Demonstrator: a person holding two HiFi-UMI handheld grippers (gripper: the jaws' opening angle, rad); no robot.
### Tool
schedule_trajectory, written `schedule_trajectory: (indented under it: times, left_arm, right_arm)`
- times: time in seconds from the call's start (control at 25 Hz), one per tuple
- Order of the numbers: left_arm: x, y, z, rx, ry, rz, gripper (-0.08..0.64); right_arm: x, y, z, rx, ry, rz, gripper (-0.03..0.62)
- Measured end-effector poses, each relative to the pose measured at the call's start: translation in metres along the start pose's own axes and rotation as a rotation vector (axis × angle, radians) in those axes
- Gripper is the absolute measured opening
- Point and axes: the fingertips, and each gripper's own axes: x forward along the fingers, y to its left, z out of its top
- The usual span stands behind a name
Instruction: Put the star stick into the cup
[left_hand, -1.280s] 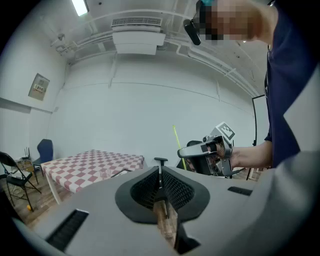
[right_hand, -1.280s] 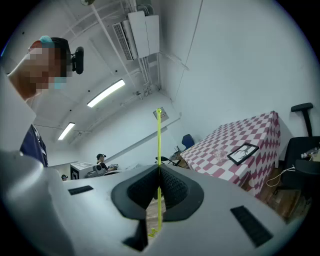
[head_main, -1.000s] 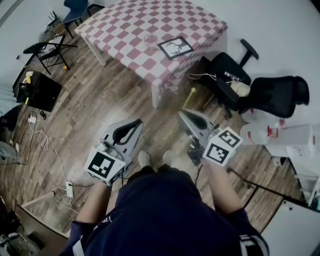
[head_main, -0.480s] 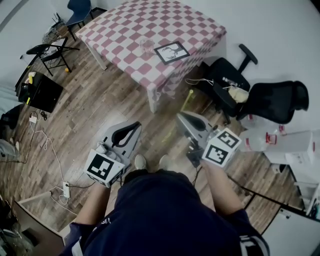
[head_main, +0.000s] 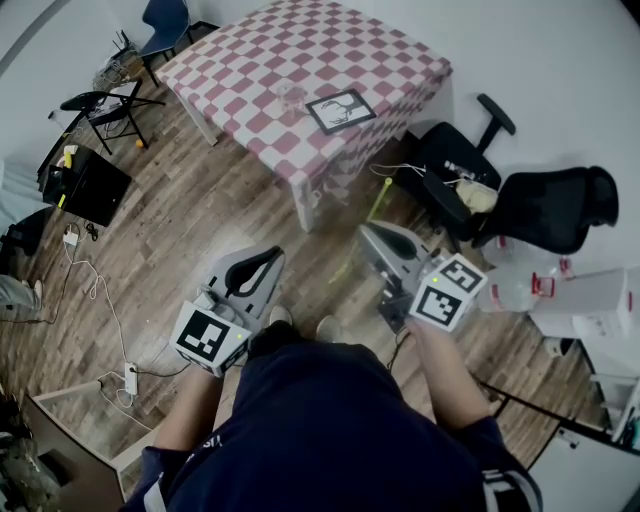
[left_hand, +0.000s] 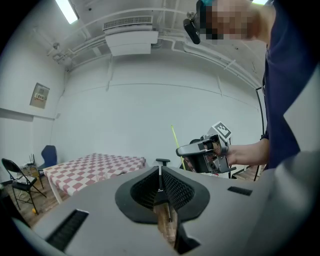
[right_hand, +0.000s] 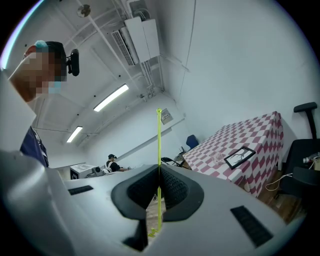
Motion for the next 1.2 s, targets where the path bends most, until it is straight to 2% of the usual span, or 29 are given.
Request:
schedule_trajectory:
  times: [0.24,0.52,0.76,1.2]
  left_arm:
    - [0.007,0.015,-0.004,-0.024,-0.009,0.022,0.041]
    - [0.028,0.061,-0.014,-0.060,-0.013,0.030,0.041]
    - [0.066,0.131,-0.016,-0.068,-0.018,0.013,0.041]
    - [0.132,0.275,-0.021,-0.111,0.046,-0.034,0.041]
  right_arm:
    - [0.015,-0.011,0.005,-0.013,0.025,0.007,0.018]
    - [0.056,-0.041,0.012,-0.013,0.046,-0.007,0.018]
    - [0.113,-0.085,0.021,0.012,0.067,-0.039,0.018]
    - [0.238,-0.165,0.043,0.070,0.111,-0.113,0.018]
